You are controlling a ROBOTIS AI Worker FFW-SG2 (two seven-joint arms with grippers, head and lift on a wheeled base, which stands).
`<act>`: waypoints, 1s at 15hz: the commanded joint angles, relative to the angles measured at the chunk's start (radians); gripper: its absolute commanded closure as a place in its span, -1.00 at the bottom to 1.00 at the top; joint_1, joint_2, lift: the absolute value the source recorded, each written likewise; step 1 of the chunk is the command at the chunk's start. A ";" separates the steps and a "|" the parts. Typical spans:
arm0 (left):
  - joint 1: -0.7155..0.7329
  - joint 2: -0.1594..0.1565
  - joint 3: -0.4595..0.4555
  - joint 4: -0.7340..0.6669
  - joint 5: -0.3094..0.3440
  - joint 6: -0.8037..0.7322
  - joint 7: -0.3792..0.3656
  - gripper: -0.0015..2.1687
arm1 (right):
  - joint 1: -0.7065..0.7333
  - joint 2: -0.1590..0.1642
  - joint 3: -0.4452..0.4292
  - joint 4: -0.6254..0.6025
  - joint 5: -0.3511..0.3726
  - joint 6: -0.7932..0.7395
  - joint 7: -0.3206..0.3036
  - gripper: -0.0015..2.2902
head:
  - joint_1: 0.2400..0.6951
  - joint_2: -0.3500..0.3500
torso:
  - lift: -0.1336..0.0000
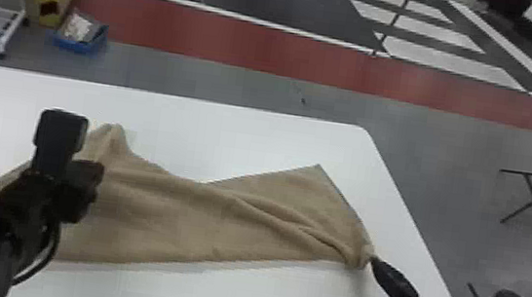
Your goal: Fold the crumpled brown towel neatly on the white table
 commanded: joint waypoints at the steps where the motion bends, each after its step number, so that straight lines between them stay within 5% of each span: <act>1: 0.129 0.054 0.045 -0.231 0.012 0.121 0.001 0.27 | -0.010 0.007 0.010 -0.001 0.008 0.000 0.000 0.57 | 1.00 -1.00 | -0.86; 4: 0.238 0.080 0.085 -0.427 0.007 0.397 0.003 0.27 | -0.019 0.012 0.011 0.007 0.015 0.000 -0.001 0.57 | 1.00 -1.00 | -0.86; 7: 0.293 0.091 0.086 -0.501 -0.008 0.508 0.000 0.22 | -0.021 0.015 0.011 0.013 0.019 0.000 -0.005 0.57 | 1.00 -1.00 | -0.86; 8: 0.294 0.092 0.091 -0.501 -0.008 0.502 -0.010 -0.18 | -0.019 0.015 0.011 0.014 0.022 0.006 -0.012 0.57 | 1.00 -1.00 | -0.86; 9: 0.296 0.094 0.103 -0.499 -0.008 0.474 -0.017 -0.82 | -0.019 0.015 0.010 0.016 0.026 0.018 -0.018 0.57 | 1.00 -1.00 | -0.86; 10: 0.296 0.094 0.111 -0.502 -0.008 0.459 -0.008 -0.99 | -0.016 0.015 0.003 0.017 0.026 0.018 -0.020 0.57 | 1.00 -1.00 | -0.86; 15: 0.273 0.103 0.168 -0.522 0.000 0.296 0.020 -0.97 | -0.013 0.016 -0.026 0.025 0.017 0.018 -0.021 0.57 | 1.00 -0.99 | -0.86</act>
